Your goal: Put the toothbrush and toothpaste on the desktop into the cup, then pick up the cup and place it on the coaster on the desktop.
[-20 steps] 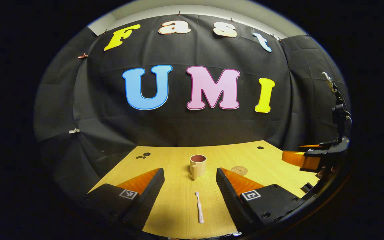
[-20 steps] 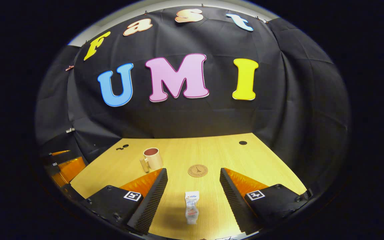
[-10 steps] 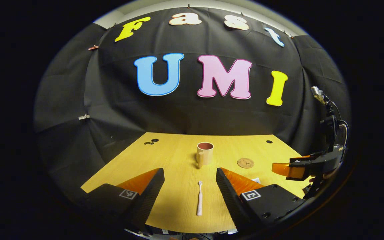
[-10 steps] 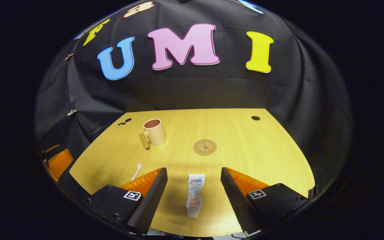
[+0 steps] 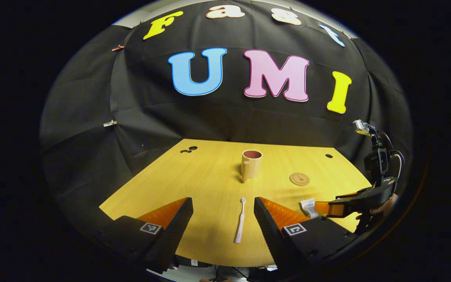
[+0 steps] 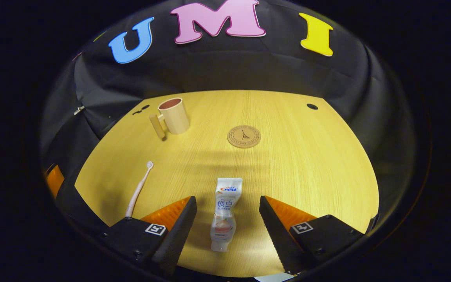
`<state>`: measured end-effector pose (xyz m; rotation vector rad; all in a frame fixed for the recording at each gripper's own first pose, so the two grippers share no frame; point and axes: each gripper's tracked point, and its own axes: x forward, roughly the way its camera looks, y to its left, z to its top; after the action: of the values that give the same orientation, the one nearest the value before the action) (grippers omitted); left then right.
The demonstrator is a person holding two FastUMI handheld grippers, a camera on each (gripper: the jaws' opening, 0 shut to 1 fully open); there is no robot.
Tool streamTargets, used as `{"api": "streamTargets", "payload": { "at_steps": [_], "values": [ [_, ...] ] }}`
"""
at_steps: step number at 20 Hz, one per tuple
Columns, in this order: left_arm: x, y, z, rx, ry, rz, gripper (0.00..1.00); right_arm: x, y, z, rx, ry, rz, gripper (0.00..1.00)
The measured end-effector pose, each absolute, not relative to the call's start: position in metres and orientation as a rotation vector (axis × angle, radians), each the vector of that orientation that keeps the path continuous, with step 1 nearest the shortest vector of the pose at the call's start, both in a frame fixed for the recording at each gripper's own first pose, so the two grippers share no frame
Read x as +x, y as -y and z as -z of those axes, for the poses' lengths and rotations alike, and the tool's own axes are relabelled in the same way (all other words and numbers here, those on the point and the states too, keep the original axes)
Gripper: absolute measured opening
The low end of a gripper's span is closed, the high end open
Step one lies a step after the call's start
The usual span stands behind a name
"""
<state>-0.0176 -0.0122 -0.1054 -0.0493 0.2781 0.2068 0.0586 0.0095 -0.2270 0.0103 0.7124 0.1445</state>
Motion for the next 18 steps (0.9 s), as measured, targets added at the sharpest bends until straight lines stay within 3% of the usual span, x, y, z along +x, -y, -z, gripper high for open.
{"api": "streamTargets", "payload": {
  "at_steps": [12, 14, 15, 16, 18],
  "values": [
    [0.006, 0.012, 0.124, -0.036, -0.388, -0.268, 0.98, 0.065, -0.014, 0.286, -0.01, -0.889, -0.151, 0.96],
    [0.01, 0.012, 0.121, -0.019, -0.393, -0.275, 0.98, 0.069, -0.012, 0.285, -0.005, -0.885, -0.147, 0.83],
    [0.012, 0.014, 0.12, -0.017, -0.398, -0.271, 0.98, 0.071, -0.011, 0.286, -0.005, -0.889, -0.139, 0.68],
    [0.013, 0.019, 0.121, -0.02, -0.401, -0.257, 0.98, 0.073, -0.01, 0.285, -0.009, -0.887, -0.129, 0.73],
    [0.015, 0.026, 0.124, -0.017, -0.41, -0.228, 0.97, 0.073, -0.001, 0.285, -0.041, -0.896, -0.099, 0.58]
  ]
}}
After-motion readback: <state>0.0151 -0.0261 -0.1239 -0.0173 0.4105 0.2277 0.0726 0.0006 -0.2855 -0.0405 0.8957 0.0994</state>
